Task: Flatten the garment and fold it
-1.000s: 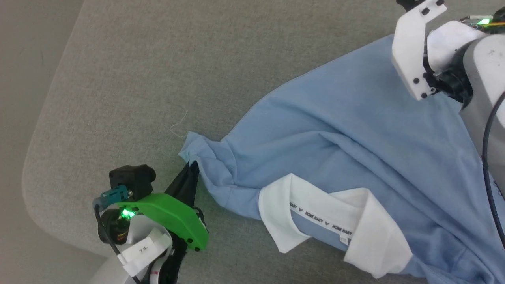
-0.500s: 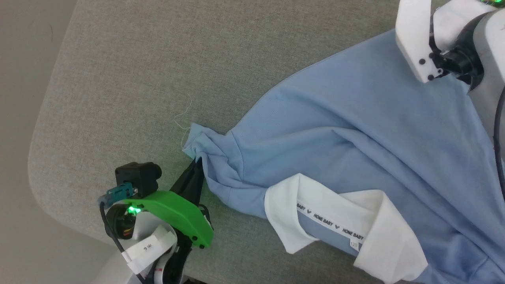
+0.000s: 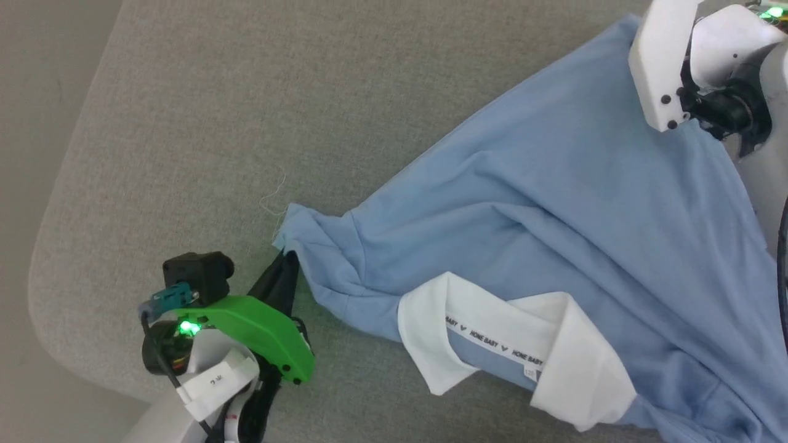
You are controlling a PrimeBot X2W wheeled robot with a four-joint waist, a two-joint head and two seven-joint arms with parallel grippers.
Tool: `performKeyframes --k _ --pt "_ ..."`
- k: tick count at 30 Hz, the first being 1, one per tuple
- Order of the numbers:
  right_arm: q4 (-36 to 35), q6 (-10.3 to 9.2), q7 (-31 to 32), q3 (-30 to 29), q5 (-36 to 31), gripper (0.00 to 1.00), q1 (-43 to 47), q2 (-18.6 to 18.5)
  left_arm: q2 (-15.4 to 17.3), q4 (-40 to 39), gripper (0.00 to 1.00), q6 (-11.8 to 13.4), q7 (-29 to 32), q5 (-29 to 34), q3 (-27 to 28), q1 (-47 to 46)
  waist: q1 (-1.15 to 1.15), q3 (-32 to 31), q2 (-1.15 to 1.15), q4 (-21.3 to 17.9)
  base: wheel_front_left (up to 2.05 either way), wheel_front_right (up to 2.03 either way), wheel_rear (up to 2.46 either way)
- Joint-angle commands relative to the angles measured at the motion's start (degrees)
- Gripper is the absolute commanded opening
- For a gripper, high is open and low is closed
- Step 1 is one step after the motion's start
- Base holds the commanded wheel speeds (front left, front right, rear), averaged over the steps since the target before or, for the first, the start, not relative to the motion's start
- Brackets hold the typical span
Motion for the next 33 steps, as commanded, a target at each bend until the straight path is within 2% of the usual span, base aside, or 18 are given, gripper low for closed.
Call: performKeyframes --k 1,7,13,20,27,33 --pt "-0.87 0.2 -1.57 -0.93 0.94 0.0 1.33 0.09 0.71 0.0 0.0 0.49 0.19 0.24 0.37 0.04 -0.01 -4.44 0.0 -3.25 0.0 0.0 0.0" --pt "-6.23 0.2 -7.98 -7.09 6.76 0.0 9.58 0.2 2.94 -0.68 0.0 1.94 1.46 -0.13 1.35 2.28 -0.01 -12.42 0.0 -8.31 0.0 0.0 0.0" --pt "-14.03 0.2 -10.36 -13.47 11.2 0.0 22.11 0.45 4.71 -1.85 0.0 3.56 2.49 -1.11 2.2 6.06 -0.01 -18.99 0.0 -13.11 0.0 0.0 0.0" --pt "-22.78 0.2 -8.95 -21.47 14.41 0.0 39.09 3.27 5.13 -2.6 0.0 4.74 2.96 -2.29 2.45 9.43 -0.01 -23.18 0.0 -16.26 0.0 0.0 0.0" --pt "-29.47 0.2 -4.61 -28.55 15.8 0.0 55.41 8.53 4.75 -2.31 0.0 4.86 2.64 -3.35 2.15 12.07 -0.01 -25.92 0.0 -17.1 0.0 0.0 0.0" --pt "-33.98 0.2 -2.28 -31.74 15.92 0.0 61.48 12.45 4.47 -2.48 0.0 4.46 0.9 -4.34 3.18 13.52 -0.01 -27.01 0.0 -18.0 0.0 0.0 0.0"
